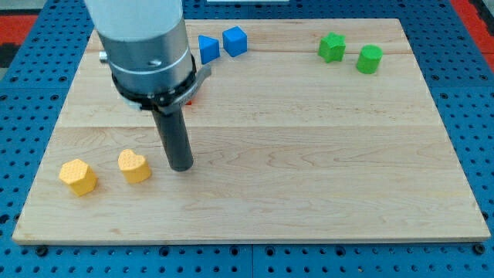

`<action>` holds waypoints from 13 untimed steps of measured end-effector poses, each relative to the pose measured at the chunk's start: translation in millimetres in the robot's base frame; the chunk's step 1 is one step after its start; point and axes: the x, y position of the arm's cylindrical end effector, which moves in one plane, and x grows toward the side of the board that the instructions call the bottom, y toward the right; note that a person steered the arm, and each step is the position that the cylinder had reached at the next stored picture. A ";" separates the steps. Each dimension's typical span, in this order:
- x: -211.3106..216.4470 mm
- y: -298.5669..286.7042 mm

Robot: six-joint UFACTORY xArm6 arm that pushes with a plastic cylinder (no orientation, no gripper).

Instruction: Push the red blocks to the center left of the board

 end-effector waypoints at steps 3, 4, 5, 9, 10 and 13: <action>2.7 -94.6; -35.4 -20.5; -83.5 50.4; -185.9 -38.9; -213.8 -40.5; -191.6 -37.8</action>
